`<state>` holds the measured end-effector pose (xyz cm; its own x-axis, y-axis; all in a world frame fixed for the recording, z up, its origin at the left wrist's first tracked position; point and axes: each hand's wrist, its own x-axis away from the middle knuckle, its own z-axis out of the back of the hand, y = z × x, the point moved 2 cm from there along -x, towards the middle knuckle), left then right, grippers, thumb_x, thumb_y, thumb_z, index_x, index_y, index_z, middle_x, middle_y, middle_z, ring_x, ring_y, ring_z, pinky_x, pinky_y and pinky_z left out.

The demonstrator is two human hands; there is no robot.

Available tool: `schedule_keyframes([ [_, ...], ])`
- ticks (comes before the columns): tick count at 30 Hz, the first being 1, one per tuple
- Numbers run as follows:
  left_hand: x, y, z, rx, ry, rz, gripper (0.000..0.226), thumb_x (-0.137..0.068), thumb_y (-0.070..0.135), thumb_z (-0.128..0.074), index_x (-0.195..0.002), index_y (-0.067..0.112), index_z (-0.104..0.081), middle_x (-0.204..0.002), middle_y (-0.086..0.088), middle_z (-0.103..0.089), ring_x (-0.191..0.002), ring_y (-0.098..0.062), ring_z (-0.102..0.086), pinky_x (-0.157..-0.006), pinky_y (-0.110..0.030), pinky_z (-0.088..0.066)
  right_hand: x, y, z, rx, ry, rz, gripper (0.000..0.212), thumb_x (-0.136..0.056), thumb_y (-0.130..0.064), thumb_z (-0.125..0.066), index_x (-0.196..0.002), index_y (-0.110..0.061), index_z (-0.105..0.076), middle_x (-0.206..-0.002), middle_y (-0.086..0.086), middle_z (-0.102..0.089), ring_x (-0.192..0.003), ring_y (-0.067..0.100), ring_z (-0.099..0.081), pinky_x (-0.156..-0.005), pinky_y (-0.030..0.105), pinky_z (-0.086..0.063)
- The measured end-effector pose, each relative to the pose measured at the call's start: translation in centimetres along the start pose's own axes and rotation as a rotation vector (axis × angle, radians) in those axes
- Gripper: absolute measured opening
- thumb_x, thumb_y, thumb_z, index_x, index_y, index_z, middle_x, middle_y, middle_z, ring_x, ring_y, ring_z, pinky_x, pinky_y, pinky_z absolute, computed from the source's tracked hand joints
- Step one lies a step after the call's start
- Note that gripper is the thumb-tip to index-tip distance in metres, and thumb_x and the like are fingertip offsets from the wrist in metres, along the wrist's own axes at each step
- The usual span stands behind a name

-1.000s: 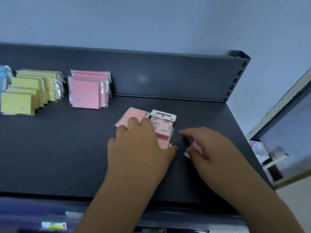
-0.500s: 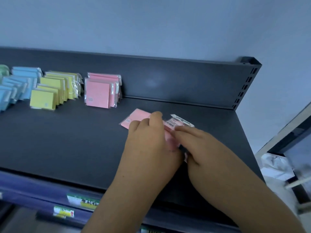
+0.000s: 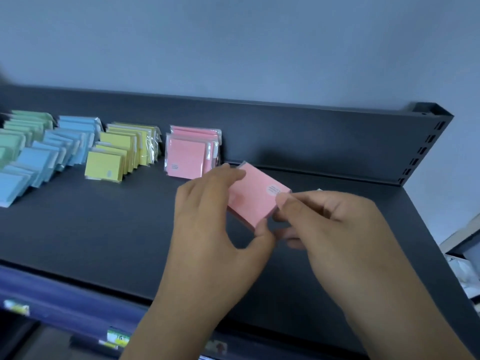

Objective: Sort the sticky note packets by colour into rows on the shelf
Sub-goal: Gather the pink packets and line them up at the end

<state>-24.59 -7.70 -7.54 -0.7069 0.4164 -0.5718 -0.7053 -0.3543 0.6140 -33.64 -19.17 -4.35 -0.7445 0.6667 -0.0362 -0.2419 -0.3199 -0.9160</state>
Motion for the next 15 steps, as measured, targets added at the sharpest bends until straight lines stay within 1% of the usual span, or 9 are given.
schedule_keyframes([
  [2,-0.6,-1.0,0.5,0.011,0.007,-0.018,0.064,-0.069,0.031,-0.077,-0.129,0.027,-0.055,-0.122,0.036,-0.043,-0.124,-0.005,-0.044,-0.098,-0.004,-0.029,-1.0,-0.5,-1.3,-0.035,0.060,-0.016,0.010,-0.089,-0.038,-0.067,-0.087,-0.034,-0.076,-0.076,0.001,-0.077,-0.074,0.026,-0.075,-0.079,0.052,-0.060],
  [3,-1.0,-1.6,0.8,0.004,0.009,-0.033,0.062,-0.070,0.030,-0.077,-0.128,0.024,-0.056,-0.125,0.030,-0.046,-0.124,-0.009,-0.044,-0.099,-0.008,-0.032,-1.5,-0.6,-1.9,-0.093,0.080,-0.044,0.010,-0.089,-0.033,-0.070,-0.085,-0.030,-0.078,-0.073,-0.003,-0.077,-0.072,0.022,-0.076,-0.076,0.048,-0.061],
  [4,-1.5,-2.1,1.2,-0.017,0.012,-0.065,0.060,-0.070,0.029,-0.078,-0.126,0.020,-0.058,-0.132,0.018,-0.051,-0.124,-0.014,-0.045,-0.102,-0.012,-0.033,-2.1,-0.6,-2.5,-0.175,0.098,-0.090,0.011,-0.089,-0.029,-0.072,-0.083,-0.022,-0.080,-0.073,-0.005,-0.078,-0.070,0.019,-0.077,-0.071,0.042,-0.060],
  [6,-2.3,-3.1,2.0,-0.079,0.013,-0.161,0.054,-0.073,0.027,-0.082,-0.122,0.014,-0.062,-0.140,-0.002,-0.054,-0.122,-0.024,-0.045,-0.107,-0.017,-0.029,-3.1,-0.8,-4.0,-0.343,0.149,-0.167,0.004,-0.088,-0.019,-0.077,-0.086,-0.016,-0.078,-0.074,-0.002,-0.079,-0.067,0.014,-0.076,-0.061,0.030,-0.054],
  [8,-2.9,-3.9,2.8,-0.094,0.021,-0.239,0.050,-0.075,0.026,-0.086,-0.119,0.012,-0.066,-0.142,-0.009,-0.053,-0.121,-0.028,-0.047,-0.107,-0.020,-0.028,-4.0,-0.9,-5.4,-0.475,0.210,-0.207,0.008,-0.086,-0.009,-0.079,-0.091,-0.015,-0.077,-0.077,0.004,-0.079,-0.062,0.013,-0.073,-0.056,0.024,-0.052],
  [10,-3.5,-4.9,3.8,-0.016,0.012,-0.228,0.057,-0.074,0.029,-0.087,-0.125,0.017,-0.065,-0.144,-0.005,-0.051,-0.125,-0.022,-0.047,-0.107,-0.020,-0.032,-4.8,-1.2,-6.9,-0.556,0.254,-0.228,0.015,-0.084,-0.002,-0.078,-0.094,-0.013,-0.076,-0.080,0.005,-0.080,-0.063,0.013,-0.071,-0.057,0.022,-0.053],
  [11,-3.9,-5.5,4.4,0.072,0.008,-0.162,0.061,-0.073,0.033,-0.085,-0.129,0.024,-0.062,-0.144,0.004,-0.051,-0.128,-0.015,-0.047,-0.106,-0.018,-0.034,-5.2,-1.3,-7.7,-0.551,0.266,-0.229,0.018,-0.084,0.000,-0.078,-0.096,-0.013,-0.076,-0.082,0.004,-0.080,-0.065,0.013,-0.072,-0.059,0.024,-0.054],
  [13,-4.7,-7.1,5.4,0.291,-0.024,0.040,0.066,-0.073,0.036,-0.080,-0.131,0.048,-0.052,-0.131,0.024,-0.055,-0.126,-0.004,-0.052,-0.102,-0.020,-0.042,-6.0,-1.7,-9.2,-0.512,0.284,-0.220,0.022,-0.083,0.003,-0.077,-0.097,-0.014,-0.076,-0.084,0.003,-0.081,-0.066,0.011,-0.073,-0.060,0.025,-0.054],
  [15,-5.8,-9.1,5.8,0.425,-0.090,0.177,0.072,-0.074,0.021,-0.077,-0.120,0.066,-0.046,-0.117,0.029,-0.060,-0.117,0.002,-0.058,-0.095,-0.021,-0.047,-6.5,-2.2,-11.0,-0.436,0.305,-0.197,0.023,-0.083,0.006,-0.076,-0.096,-0.013,-0.075,-0.083,0.002,-0.080,-0.063,0.007,-0.073,-0.053,0.019,-0.053],
])
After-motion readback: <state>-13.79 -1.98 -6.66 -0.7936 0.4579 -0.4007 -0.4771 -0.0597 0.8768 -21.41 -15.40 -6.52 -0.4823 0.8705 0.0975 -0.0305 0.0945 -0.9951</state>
